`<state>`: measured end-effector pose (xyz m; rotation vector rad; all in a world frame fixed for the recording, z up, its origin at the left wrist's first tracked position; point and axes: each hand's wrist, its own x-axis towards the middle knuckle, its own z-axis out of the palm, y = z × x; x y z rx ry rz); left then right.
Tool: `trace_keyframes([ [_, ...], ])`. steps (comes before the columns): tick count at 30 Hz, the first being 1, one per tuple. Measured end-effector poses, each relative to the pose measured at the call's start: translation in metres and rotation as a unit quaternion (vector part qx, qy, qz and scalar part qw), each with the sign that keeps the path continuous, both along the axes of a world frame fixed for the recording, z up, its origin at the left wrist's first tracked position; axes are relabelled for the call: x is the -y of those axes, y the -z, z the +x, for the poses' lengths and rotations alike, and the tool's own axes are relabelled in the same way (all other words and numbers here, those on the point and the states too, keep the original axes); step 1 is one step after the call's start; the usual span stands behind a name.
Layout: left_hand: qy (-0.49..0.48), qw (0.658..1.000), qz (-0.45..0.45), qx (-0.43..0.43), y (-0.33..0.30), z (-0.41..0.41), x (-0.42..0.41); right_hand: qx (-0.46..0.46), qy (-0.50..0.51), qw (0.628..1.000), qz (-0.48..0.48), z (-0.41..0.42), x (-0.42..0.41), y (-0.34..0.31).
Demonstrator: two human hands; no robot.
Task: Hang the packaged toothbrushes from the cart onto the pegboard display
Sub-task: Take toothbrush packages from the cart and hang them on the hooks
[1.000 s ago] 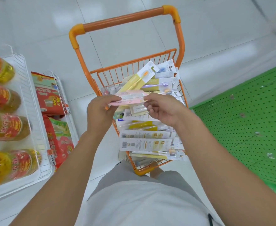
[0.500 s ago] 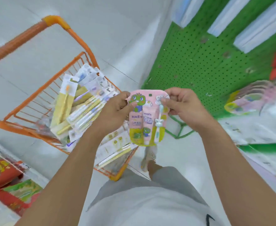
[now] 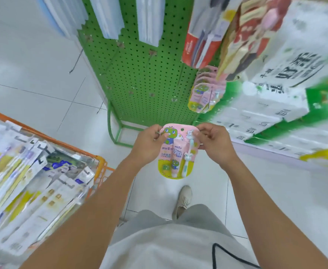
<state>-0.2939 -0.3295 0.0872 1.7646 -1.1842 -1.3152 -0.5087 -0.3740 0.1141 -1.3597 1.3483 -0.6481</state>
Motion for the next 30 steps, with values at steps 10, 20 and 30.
trace_keyframes([
  [10,-0.078,0.991,0.042,0.097,0.011,-0.112,0.080,-0.063,0.011,0.994,-0.084,-0.078,0.090,0.042],
  [20,-0.072,0.993,0.087,0.042,0.013,-0.113,0.091,-0.086,-0.019,0.991,-0.105,-0.077,0.123,0.071],
  [30,-0.068,0.990,0.112,0.047,0.018,-0.104,0.091,-0.101,0.031,0.984,-0.141,-0.069,0.146,0.073],
])
